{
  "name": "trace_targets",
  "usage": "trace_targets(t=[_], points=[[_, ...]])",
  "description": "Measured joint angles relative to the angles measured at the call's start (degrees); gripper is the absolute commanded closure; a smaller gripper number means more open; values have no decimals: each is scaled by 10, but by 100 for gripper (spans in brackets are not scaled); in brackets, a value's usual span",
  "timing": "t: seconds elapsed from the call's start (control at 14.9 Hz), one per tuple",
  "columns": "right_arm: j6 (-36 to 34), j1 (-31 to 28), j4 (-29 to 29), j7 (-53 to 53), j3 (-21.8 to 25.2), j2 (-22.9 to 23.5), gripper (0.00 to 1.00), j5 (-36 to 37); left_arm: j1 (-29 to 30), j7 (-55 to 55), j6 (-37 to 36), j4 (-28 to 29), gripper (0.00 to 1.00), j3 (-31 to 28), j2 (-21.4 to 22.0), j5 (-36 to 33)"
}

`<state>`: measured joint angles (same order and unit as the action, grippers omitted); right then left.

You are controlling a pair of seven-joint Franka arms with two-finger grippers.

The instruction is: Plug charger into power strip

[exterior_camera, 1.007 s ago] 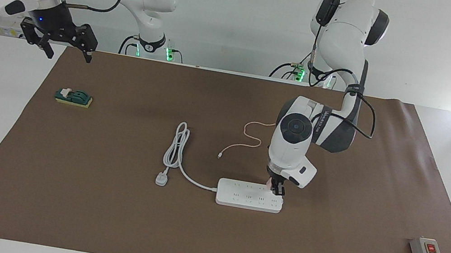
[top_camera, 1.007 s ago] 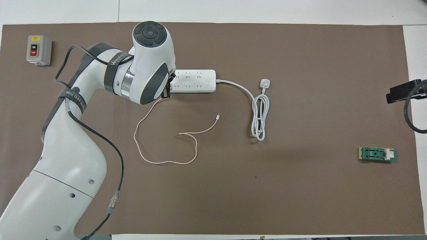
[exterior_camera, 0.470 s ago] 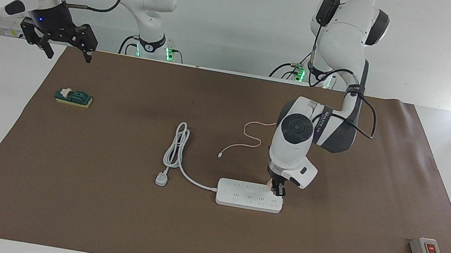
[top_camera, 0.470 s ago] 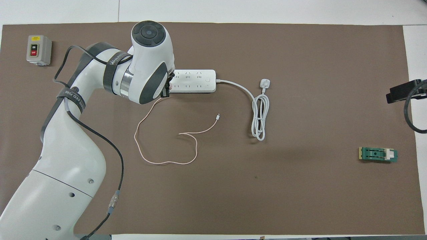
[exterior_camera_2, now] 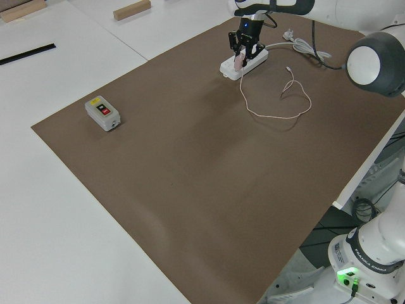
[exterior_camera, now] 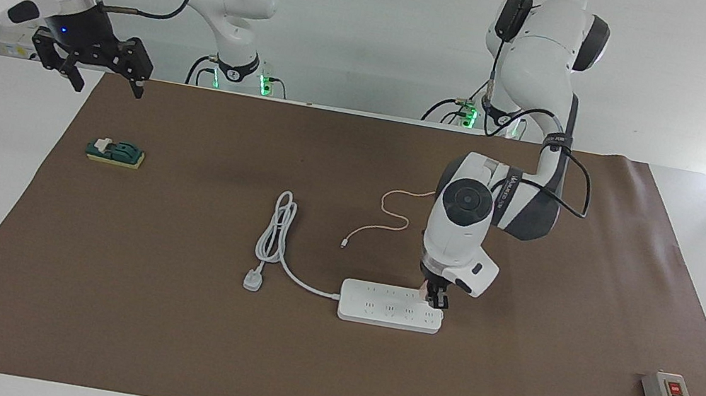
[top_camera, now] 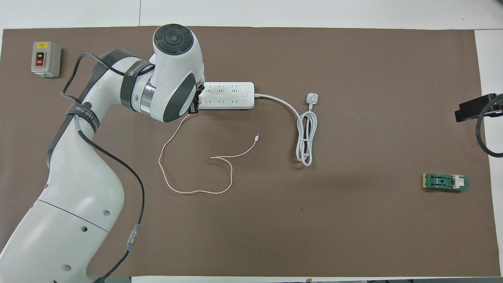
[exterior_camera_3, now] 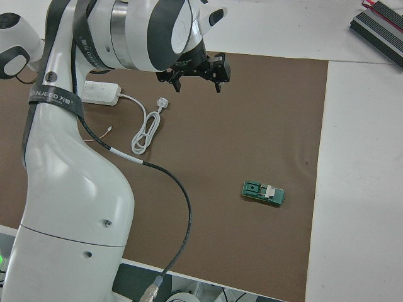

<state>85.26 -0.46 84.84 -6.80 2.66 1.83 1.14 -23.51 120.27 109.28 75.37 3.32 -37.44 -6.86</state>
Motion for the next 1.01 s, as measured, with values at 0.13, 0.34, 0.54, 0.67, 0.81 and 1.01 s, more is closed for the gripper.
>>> trace_targets(t=[0.13,0.34,0.54,0.67,0.81,1.01], points=[[0,0,0,0,0,0,0,0,0,-1,2,0,100,-1,0,0],[0,0,0,0,0,0,0,0,2,-4,2,-2,100,-1,-2,0],[0,0,0,0,0,0,0,0,7,-10,2,-9,100,-2,-6,-3],[0,0,0,0,0,0,0,0,8,-12,2,-11,100,-3,-8,-4],[0,0,0,0,0,0,0,0,8,-12,2,-12,100,-3,-8,-4],[0,0,0,0,0,0,0,0,8,-13,1,-12,100,-3,-8,-5]])
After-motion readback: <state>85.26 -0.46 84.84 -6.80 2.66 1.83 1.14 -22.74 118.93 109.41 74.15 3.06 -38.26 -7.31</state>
